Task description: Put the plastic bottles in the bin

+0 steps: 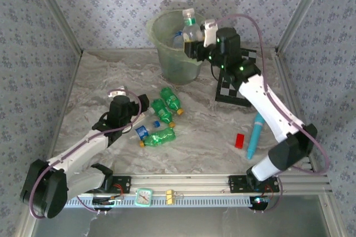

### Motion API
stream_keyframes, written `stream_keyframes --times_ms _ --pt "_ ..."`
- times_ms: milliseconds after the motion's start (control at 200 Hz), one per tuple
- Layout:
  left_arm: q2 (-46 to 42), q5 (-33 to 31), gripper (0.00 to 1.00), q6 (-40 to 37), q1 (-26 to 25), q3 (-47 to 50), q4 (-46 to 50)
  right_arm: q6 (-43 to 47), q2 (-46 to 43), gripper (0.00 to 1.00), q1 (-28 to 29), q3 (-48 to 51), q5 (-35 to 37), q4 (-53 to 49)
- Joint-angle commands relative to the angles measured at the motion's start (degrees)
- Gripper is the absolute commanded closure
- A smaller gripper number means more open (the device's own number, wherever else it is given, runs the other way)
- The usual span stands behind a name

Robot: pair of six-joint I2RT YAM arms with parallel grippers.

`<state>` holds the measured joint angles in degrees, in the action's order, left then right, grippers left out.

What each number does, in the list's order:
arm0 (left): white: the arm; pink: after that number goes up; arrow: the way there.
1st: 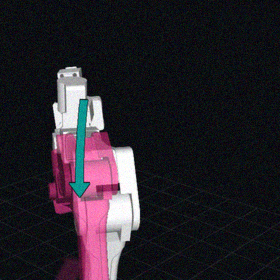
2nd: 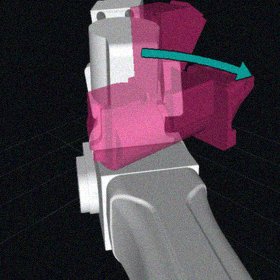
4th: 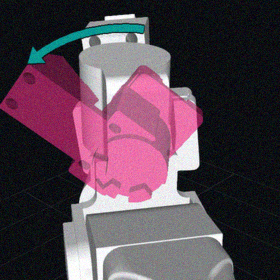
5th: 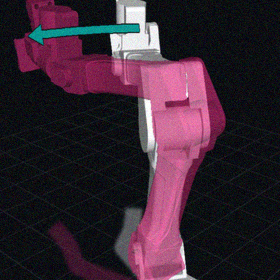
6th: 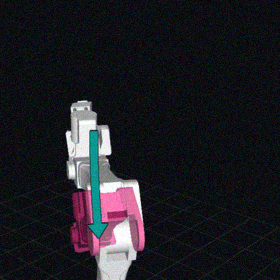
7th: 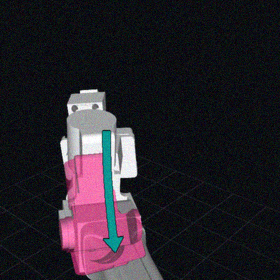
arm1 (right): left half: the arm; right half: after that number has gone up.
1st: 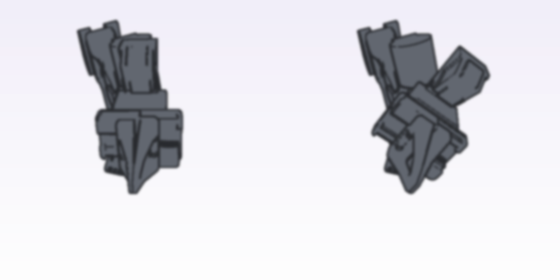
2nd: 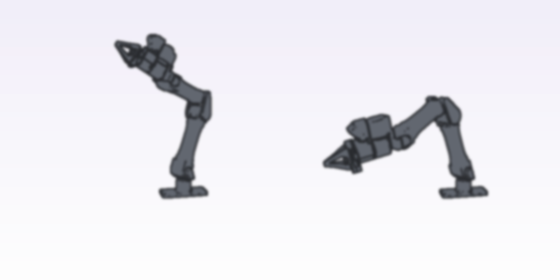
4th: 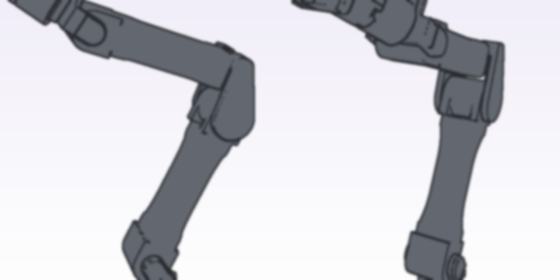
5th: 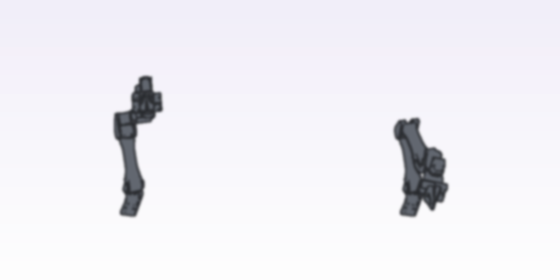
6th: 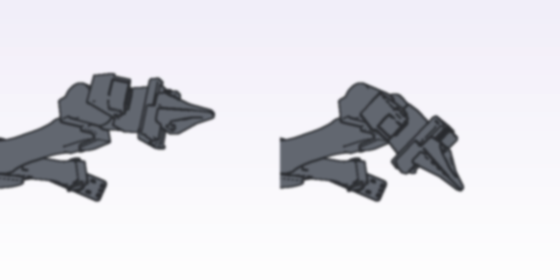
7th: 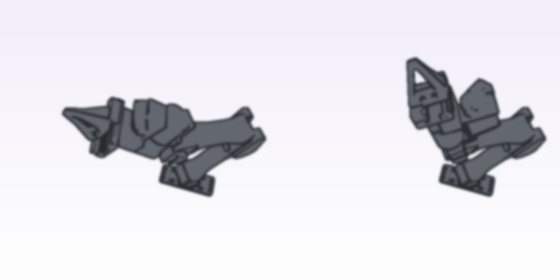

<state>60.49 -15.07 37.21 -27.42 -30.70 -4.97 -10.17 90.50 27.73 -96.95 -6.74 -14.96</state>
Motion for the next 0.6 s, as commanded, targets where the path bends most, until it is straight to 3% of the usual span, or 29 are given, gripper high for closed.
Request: stream_keyframes --times_ms 0,370,595 --pt "-1.1 -1.1 0.0 -1.8 0.3 -2.1 3.8 0.9 6.7 0.58 -2.5 -8.8 -1.9 -6.6" --pt "-5.2 -1.2 0.0 -2.2 1.1 -0.5 7.5 -2.1 29.7 0.58 -3.6 -36.8 -4.8 -19.0" --pt "-8.0 0.0 0.0 -0.9 3.0 0.3 10.6 -3.9 36.3 0.57 -2.4 -42.2 -5.6 -20.5"
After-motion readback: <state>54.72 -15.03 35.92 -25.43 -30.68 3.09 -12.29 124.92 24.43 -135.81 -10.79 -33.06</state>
